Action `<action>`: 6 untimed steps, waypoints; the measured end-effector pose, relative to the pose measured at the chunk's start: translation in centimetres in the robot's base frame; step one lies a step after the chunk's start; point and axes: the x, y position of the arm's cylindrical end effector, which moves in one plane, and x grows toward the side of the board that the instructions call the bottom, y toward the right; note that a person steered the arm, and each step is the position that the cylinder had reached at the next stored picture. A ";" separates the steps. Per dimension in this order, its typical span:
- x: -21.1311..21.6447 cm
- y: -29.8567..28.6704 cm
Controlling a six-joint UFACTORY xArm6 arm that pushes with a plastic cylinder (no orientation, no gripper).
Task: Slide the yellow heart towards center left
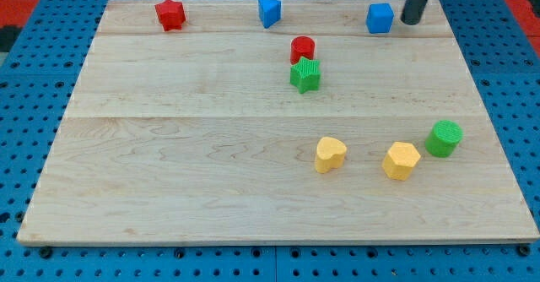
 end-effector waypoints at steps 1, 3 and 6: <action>0.0 -0.5; 0.0 -0.2; 11.2 -7.5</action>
